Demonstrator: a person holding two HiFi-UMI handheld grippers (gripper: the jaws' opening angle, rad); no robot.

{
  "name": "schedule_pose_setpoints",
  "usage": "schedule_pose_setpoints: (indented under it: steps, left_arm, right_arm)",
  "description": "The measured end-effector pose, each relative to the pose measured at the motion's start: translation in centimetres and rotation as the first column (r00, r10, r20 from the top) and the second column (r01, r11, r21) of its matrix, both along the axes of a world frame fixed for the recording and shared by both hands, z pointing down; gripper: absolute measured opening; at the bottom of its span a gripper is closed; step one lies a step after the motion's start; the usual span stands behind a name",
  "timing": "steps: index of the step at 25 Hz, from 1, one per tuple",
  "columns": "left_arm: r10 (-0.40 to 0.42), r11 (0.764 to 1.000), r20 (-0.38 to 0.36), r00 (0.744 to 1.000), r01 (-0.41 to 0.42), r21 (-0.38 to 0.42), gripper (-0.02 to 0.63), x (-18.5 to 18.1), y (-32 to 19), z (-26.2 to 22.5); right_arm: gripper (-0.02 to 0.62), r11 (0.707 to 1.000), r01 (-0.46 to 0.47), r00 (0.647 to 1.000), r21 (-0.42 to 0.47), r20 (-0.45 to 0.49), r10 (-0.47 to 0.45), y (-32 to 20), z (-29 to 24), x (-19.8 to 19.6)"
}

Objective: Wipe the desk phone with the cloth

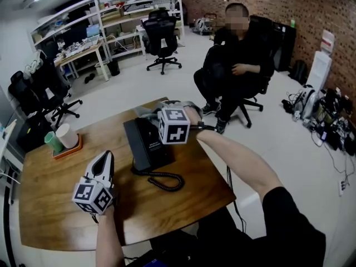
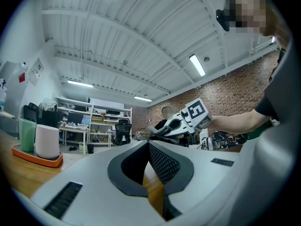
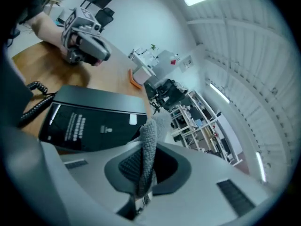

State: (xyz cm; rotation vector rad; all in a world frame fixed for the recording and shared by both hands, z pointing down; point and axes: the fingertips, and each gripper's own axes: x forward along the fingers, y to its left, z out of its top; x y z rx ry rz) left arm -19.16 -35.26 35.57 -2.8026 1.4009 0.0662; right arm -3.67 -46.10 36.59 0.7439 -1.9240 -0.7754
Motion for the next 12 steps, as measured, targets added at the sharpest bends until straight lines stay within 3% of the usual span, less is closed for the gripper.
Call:
schedule_pose_setpoints:
  steps: [5,12]
  left_arm:
    - [0.001,1.000,0.002,1.000,-0.001,0.006,-0.009,0.0,-0.2,-0.2]
    - [0.002,1.000,0.003,1.000,-0.002,-0.001,-0.008,-0.2,-0.3,-0.2]
  right_arm:
    - [0.025,0.996,0.083,0.987,-0.021,-0.135,-0.085,5.0,2.6,0.8]
    - [0.025,0.981,0.175,0.961,-0.080,-0.201,-0.188,13.1,6.1,1.0]
